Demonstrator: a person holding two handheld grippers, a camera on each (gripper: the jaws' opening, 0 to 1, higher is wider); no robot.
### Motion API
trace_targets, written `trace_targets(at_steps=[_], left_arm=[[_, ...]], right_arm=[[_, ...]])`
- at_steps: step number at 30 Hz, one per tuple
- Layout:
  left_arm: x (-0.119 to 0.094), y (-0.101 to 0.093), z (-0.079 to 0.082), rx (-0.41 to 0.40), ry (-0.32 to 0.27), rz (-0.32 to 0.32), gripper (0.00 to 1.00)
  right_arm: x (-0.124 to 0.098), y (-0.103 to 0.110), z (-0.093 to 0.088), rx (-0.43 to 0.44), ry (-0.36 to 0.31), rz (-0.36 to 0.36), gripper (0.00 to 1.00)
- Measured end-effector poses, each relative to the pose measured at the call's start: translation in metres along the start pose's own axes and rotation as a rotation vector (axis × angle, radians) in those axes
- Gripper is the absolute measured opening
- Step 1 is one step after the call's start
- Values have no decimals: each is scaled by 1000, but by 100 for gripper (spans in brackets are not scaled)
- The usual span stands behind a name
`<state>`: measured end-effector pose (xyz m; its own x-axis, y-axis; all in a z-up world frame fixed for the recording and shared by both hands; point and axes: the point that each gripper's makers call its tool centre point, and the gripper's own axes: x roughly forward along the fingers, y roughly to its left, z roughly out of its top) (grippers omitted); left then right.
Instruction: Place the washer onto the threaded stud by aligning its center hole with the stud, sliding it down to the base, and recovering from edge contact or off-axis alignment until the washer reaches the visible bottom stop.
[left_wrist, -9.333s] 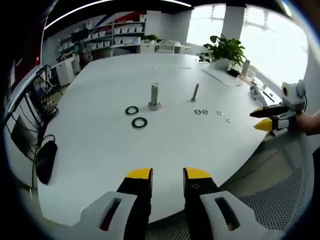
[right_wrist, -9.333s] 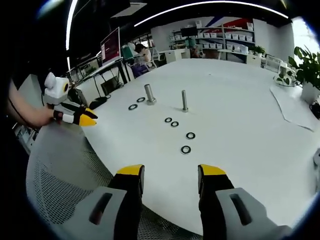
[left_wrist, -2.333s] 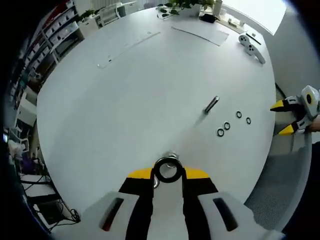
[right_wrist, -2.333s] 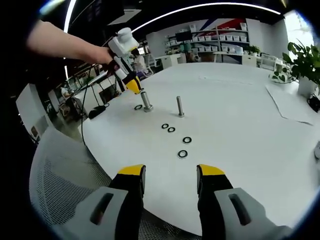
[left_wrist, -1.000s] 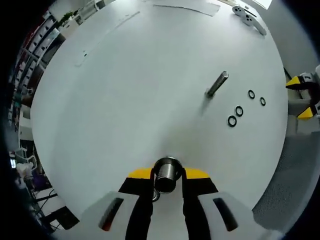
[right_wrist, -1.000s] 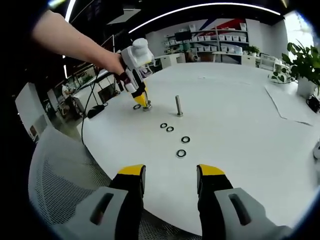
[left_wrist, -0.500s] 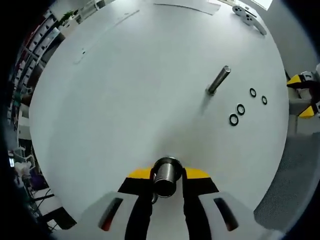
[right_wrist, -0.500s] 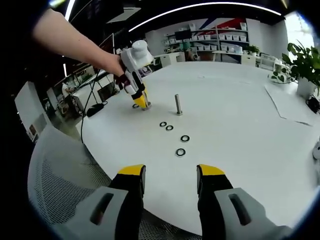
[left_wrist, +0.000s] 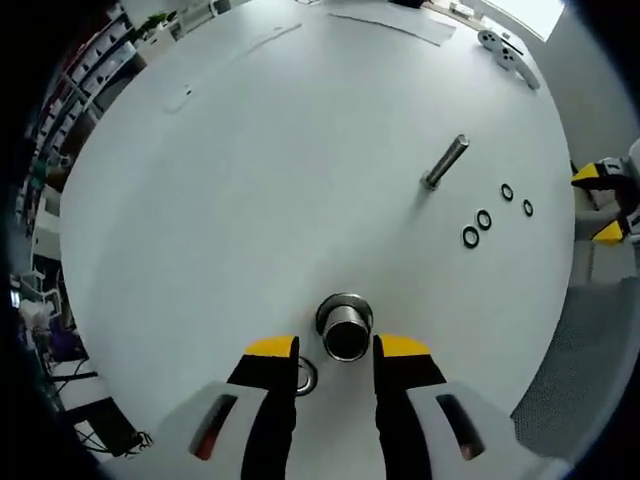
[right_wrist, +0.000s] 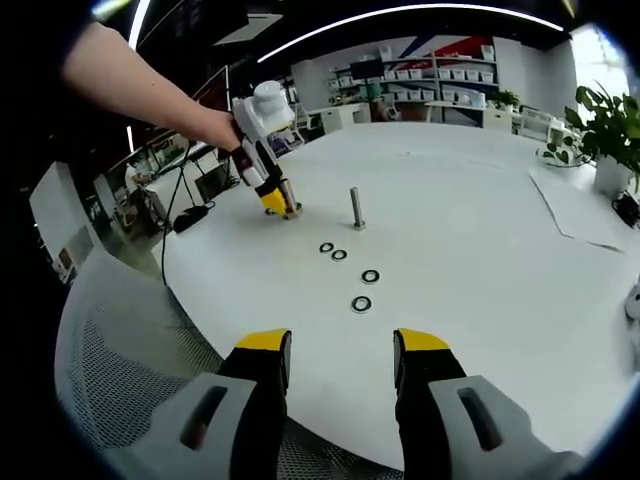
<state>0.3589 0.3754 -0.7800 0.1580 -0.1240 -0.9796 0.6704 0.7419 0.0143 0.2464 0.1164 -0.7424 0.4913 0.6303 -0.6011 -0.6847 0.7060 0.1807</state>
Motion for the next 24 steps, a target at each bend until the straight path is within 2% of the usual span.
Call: trace_targets(at_steps=[5,11,24], left_arm=[[-2,10,-14,-16,19,11,29],[2,16,-26,-98,31,12,29],[8,26,-31,-149,34,18,29]], right_arm=[[0,0,0,-3,1,1,43],[0,0,0,-1,3,-1,43],[0,-1,-1,-2,10,-5,43]])
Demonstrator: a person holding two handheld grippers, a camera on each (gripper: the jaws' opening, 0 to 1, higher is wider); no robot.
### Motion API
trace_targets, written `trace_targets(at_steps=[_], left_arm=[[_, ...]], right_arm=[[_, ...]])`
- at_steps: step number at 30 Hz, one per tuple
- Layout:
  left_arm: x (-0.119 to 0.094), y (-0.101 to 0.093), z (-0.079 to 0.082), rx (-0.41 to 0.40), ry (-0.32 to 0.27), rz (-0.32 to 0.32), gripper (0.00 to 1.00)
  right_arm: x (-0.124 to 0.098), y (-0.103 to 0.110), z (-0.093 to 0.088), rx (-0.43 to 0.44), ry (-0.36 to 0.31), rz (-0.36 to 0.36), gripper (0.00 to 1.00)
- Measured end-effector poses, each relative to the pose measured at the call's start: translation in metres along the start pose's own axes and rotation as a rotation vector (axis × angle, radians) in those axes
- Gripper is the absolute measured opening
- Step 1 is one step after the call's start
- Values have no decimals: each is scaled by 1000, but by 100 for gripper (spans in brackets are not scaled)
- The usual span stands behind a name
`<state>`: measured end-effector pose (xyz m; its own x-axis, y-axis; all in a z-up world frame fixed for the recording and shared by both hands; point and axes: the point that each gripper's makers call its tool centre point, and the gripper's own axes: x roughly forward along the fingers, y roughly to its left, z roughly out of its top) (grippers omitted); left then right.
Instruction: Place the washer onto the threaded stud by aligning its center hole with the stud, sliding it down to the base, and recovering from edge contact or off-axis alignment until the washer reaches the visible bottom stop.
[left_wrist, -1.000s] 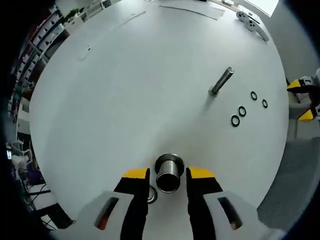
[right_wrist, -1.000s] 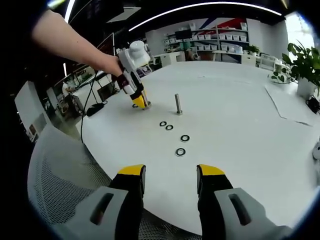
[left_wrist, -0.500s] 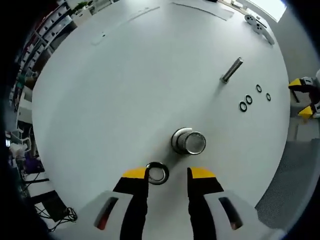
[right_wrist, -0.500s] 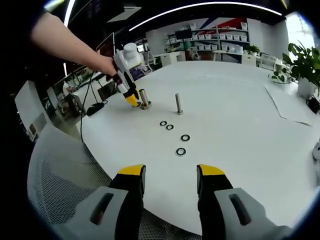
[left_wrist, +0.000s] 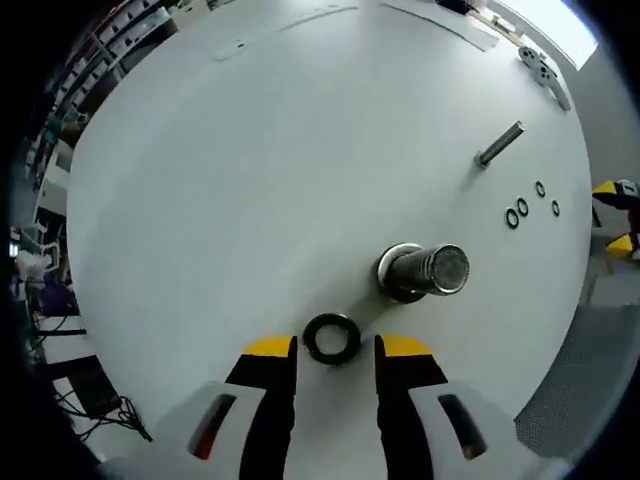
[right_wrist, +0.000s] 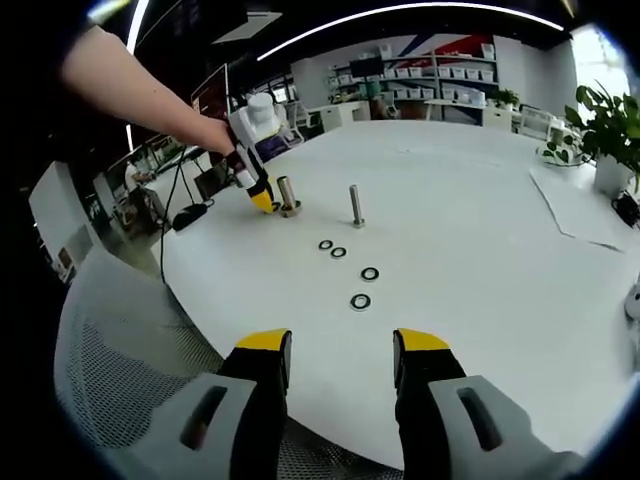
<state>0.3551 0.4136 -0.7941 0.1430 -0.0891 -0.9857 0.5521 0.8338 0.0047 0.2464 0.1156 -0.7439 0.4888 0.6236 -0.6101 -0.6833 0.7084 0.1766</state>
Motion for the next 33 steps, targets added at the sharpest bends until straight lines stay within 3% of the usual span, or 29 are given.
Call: trace_targets(at_steps=[8,14,19,22,33], left_arm=[[2,1,1,4,-12,0,21],[1,0,1,14,-16,4,21],[0,-13,-6,62,14,-5,20],[-3,-26,-15,43,16,0,21],[-3,-32,-23,59,-12,-8,27]], right_arm=[[0,0,-1,0,3,-1,43],[0,0,-2,-4,8,4,42],[0,1,-1,-3,6,4,42],[0,1,-1,-4,4,7,42],[0,3,1,-2,-11,17,42]])
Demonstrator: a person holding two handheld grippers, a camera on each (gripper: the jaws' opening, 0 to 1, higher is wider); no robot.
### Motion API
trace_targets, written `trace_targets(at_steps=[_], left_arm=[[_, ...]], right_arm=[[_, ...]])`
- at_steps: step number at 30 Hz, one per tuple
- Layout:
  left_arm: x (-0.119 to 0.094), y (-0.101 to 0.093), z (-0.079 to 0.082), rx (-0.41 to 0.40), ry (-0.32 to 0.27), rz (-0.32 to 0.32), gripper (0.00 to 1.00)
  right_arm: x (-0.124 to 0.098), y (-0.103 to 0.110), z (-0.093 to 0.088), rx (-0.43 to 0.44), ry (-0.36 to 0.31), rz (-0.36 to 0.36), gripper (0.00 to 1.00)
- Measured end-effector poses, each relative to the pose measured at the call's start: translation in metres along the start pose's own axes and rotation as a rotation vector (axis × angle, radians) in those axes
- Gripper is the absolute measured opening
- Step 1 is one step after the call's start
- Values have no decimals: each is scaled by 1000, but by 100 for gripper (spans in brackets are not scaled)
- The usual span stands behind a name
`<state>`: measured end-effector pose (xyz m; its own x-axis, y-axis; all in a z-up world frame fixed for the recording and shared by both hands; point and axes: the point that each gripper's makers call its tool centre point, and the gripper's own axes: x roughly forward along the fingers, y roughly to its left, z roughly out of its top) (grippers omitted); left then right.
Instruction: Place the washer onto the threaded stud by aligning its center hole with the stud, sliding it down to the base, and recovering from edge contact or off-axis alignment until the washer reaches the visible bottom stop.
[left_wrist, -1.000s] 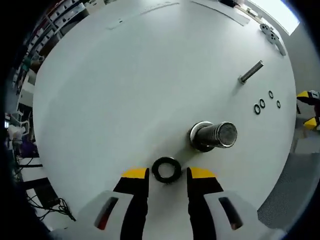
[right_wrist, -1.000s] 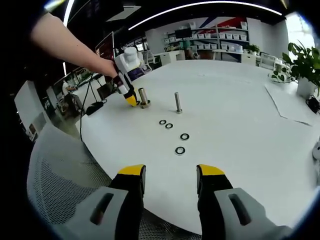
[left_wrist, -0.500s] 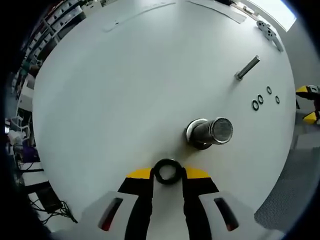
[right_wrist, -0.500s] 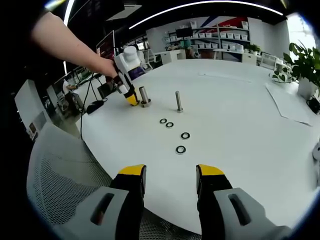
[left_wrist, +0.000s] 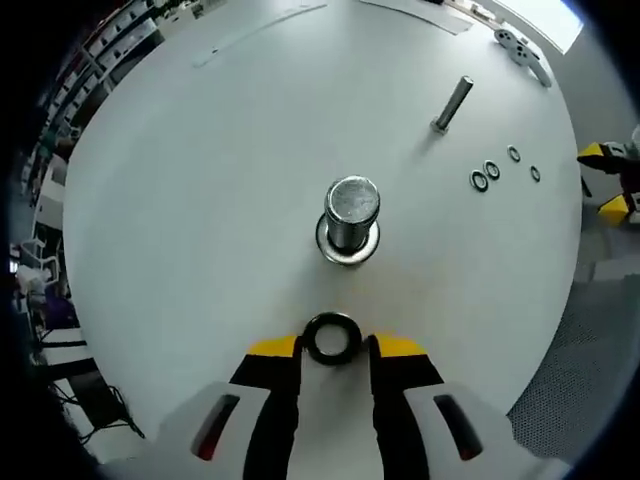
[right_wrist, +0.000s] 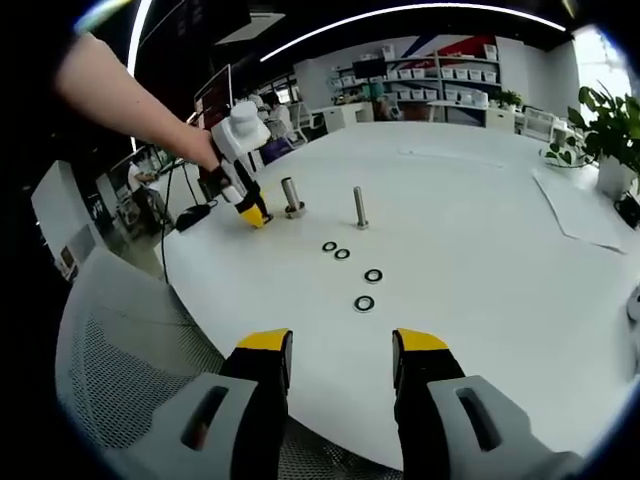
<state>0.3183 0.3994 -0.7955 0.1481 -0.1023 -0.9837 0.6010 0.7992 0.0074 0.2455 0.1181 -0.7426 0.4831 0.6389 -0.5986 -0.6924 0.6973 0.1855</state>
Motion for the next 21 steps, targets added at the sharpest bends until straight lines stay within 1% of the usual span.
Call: trace_targets(at_steps=[4,8,9,10,11,15,21], left_arm=[[0,0,0,-10,6,2,27],[1,1,0,-27,-7,1,26],[1,2,0,-33,-9,4,25],[1,3,0,-41,-10,6,21],[1,4,-1,-56,-8,3,21],[1,3,0,-41,-4,15,20],[2,4,0,-54,-8,14,19]], right_arm=[[0,0,1,0,-3,1,42],[0,1,1,-2,-6,3,42],[0,1,2,-3,-7,4,42],[0,1,2,-4,-8,6,42],[0,2,2,-4,-9,7,42],[0,1,2,-1,-9,6,41],[0,2,1,-5,0,9,41]])
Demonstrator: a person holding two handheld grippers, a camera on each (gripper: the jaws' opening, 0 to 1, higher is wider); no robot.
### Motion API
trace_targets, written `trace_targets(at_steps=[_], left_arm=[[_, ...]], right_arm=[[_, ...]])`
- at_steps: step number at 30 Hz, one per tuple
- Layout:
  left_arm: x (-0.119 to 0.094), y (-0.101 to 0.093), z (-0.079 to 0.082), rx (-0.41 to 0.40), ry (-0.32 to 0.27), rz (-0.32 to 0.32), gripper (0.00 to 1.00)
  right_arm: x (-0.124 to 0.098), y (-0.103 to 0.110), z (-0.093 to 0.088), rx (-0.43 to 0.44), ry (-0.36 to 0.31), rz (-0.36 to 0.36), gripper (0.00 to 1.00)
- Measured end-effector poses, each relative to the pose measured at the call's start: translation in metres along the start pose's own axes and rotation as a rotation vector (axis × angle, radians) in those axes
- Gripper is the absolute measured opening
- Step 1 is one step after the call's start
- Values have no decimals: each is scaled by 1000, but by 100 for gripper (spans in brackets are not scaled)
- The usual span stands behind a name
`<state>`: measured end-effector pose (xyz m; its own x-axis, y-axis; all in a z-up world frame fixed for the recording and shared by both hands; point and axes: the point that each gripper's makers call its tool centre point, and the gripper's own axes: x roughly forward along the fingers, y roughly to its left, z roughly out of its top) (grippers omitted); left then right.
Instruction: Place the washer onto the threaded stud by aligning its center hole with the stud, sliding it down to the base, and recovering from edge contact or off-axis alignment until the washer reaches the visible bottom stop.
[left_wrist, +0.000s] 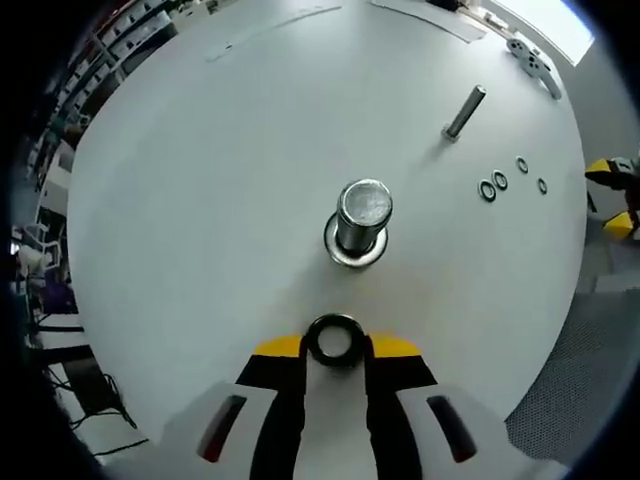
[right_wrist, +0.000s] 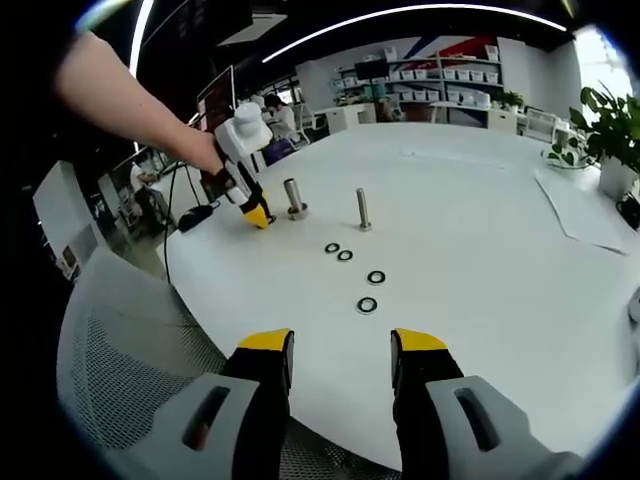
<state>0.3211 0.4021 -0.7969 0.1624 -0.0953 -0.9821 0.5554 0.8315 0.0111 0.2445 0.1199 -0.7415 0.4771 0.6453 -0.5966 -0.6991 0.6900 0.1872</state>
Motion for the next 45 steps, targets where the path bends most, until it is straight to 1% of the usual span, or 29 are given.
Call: trace_targets(at_steps=[6,10,13,15,19,22,28,33,37,38,39,42,45], left_arm=[[0,0,1,3,9,5,19],[-1,0,1,-21,-2,3,18],[0,-1,0,-13,-19,2,18],[-1,0,0,-22,-27,-2,18],[-3,-1,0,-24,-19,-7,18],[-12,0,9,-23,-57,-7,18],[-25,1,15,11,-76,-8,18],[-39,4,27,19,-107,-14,18],[-54,4,40,37,-130,-22,18],[-58,1,46,35,-156,-35,18],[-61,-1,49,30,-168,-39,18],[-65,-4,52,67,-174,-28,18],[-67,-4,56,70,-179,-34,18]], right_arm=[[0,0,-1,2,3,-1,41],[0,-1,0,6,0,-5,41],[0,-2,-1,8,1,-5,41],[0,-1,-1,5,3,-4,41],[0,-1,-1,4,4,-3,41],[0,0,-1,5,3,0,41],[1,2,-1,-1,8,11,41],[1,2,-2,-1,9,14,41],[1,4,-2,-2,12,21,41],[1,4,-2,-3,12,21,41],[1,4,-2,-3,12,20,41],[1,3,-2,-1,11,19,41],[1,4,-2,0,10,20,41]])
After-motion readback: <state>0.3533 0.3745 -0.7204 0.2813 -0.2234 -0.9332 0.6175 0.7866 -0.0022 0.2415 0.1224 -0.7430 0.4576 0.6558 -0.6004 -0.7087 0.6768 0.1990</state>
